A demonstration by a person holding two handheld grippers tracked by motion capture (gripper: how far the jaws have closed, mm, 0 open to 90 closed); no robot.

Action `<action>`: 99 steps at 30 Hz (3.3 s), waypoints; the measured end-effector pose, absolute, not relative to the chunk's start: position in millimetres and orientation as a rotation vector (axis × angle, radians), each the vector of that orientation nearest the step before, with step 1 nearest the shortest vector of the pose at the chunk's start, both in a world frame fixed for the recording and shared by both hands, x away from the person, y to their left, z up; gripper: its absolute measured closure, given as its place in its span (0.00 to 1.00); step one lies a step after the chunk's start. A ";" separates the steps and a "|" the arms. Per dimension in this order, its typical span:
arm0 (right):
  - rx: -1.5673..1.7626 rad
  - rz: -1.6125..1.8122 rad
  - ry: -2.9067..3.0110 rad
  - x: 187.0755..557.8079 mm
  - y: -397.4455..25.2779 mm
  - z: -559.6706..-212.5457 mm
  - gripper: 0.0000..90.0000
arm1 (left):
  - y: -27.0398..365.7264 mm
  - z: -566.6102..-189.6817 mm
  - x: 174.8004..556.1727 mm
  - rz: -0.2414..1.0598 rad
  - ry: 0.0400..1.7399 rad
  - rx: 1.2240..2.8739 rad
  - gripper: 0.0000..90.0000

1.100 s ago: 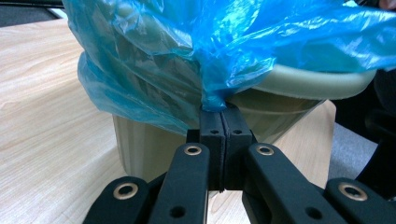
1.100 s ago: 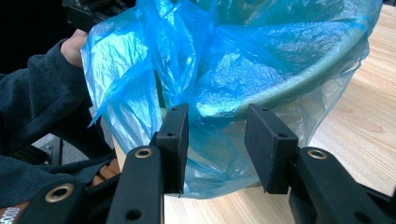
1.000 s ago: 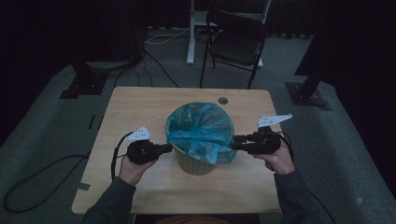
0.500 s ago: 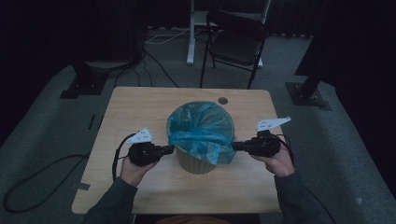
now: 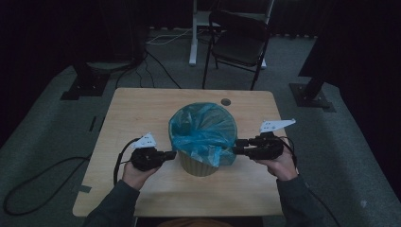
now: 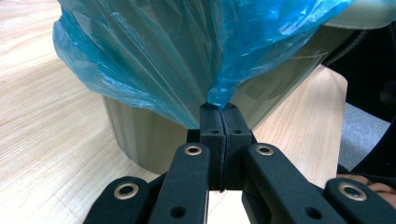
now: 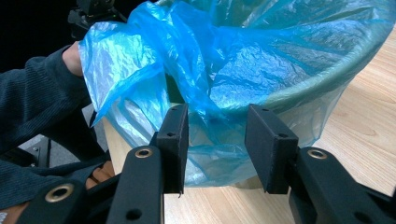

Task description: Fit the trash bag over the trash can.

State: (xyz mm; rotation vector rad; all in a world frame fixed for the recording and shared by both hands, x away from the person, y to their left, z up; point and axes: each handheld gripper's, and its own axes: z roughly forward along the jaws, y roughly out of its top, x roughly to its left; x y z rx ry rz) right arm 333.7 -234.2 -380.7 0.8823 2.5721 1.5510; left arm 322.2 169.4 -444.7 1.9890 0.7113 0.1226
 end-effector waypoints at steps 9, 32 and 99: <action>0.865 1.529 2.604 326.1 -226.9 -379.8 0.91 | 171.1 -442.7 318.7 0.135 0.700 1.965 0.98; 0.761 1.547 2.670 318.8 -226.1 -389.7 0.99 | 171.7 -452.5 320.2 0.132 0.704 2.049 1.00; 0.950 1.504 2.446 348.7 -255.6 -379.7 0.70 | 186.0 -381.4 361.5 0.285 0.706 1.848 0.66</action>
